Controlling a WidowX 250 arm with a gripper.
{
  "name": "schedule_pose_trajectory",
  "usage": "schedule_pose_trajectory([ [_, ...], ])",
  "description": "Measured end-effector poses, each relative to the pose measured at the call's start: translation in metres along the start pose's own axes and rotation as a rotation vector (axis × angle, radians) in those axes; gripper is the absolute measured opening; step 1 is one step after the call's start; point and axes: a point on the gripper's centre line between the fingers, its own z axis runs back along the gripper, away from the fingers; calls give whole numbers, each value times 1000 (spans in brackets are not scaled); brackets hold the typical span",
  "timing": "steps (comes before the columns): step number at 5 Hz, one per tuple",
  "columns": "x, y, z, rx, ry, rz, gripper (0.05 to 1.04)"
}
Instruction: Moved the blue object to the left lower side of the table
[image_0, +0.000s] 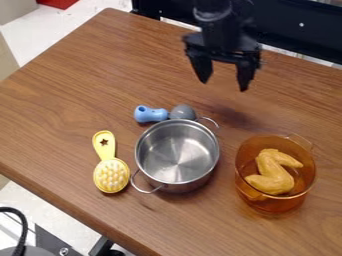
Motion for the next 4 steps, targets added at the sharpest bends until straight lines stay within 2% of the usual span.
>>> schedule_pose_trajectory([
  [1,-6,15,10,5,13,-93,999],
  [2,-17,32,15,11,26,-228,999],
  [3,-26,52,18,-14,45,-395,999],
  [4,-29,71,19,-2,50,-526,999],
])
